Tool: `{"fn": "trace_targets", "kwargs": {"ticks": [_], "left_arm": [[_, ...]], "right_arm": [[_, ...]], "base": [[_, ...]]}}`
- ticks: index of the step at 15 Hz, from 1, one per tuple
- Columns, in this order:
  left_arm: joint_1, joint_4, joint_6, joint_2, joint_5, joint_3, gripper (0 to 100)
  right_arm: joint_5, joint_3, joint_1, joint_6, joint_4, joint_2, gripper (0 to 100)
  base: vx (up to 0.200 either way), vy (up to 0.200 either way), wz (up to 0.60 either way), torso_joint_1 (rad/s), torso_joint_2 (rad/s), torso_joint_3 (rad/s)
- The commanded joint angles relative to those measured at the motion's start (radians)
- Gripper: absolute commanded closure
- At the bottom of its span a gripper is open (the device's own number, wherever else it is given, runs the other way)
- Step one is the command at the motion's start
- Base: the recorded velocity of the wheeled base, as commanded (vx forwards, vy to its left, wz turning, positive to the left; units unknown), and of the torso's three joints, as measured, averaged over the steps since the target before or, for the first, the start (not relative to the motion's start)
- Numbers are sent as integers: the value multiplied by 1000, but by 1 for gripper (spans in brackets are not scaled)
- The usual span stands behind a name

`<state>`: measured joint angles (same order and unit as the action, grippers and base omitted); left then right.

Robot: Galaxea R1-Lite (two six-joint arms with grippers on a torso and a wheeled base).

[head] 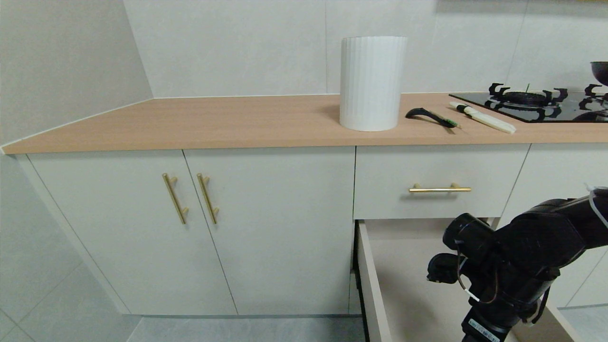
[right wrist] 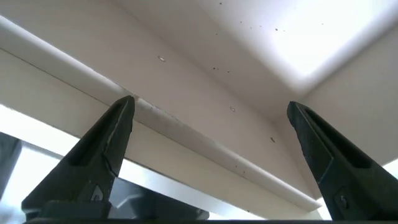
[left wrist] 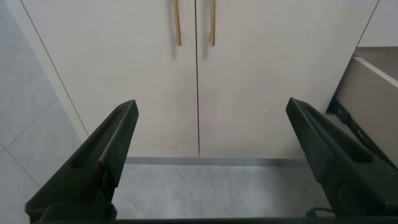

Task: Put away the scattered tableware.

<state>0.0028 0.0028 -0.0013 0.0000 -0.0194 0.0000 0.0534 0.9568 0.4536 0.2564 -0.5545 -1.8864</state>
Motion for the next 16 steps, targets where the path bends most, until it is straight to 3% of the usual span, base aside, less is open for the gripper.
{"fn": "trace_targets", "kwargs": {"ticks": [1,6,8,10,16], "left_arm": [[0,0,0,0,-1,0,0],[0,0,0,0,-1,0,0],[0,0,0,0,-1,0,0],[0,0,0,0,-1,0,0],[0,0,0,0,-1,0,0]], "right_arm": [[0,-3,16,0,-1,-3,0],[-7,96,-26,-91,18,13,0],[-10,188,-62,-256,19,52,0],[-24,243,-101,-313,21,90,0],[-53,252,-187,-319,68,236,0]], "base": [[0,0,0,0,0,0],[0,0,0,0,0,0],[0,0,0,0,0,0],[0,0,0,0,0,0],[0,0,0,0,0,0]]}}
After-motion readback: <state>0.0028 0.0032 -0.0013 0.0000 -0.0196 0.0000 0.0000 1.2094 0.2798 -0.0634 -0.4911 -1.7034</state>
